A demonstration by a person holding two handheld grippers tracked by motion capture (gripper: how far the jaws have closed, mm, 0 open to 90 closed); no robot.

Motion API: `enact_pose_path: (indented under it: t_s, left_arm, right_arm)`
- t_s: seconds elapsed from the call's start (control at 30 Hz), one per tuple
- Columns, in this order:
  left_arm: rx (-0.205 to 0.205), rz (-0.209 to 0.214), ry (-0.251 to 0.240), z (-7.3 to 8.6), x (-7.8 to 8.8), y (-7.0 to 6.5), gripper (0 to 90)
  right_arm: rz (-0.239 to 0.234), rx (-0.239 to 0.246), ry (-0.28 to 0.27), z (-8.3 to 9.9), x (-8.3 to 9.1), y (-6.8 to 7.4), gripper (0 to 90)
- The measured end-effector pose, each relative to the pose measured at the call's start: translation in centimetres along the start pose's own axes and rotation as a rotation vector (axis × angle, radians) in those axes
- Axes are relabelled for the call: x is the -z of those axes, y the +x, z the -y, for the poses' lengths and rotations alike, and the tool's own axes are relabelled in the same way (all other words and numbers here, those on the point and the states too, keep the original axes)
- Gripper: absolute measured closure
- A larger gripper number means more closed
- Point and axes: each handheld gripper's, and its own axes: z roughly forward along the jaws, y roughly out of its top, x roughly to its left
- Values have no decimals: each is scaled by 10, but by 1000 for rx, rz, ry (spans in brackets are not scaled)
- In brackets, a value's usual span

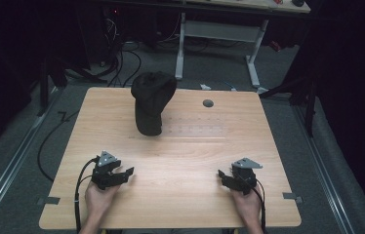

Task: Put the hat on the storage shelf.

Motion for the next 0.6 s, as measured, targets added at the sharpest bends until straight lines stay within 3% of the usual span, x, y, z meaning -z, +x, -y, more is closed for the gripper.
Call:
enact_pose_path:
  t_s: [0.4, 0.6]
  left_arm:
    - [-27, -42, 8, 3, -4, -3, 354]
    - [-87, -85, 26, 3, -7, -11, 331]
  right_arm:
    - [1, 0, 0, 0, 0, 0, 373]
    - [0, 0, 0, 0, 0, 0, 373]
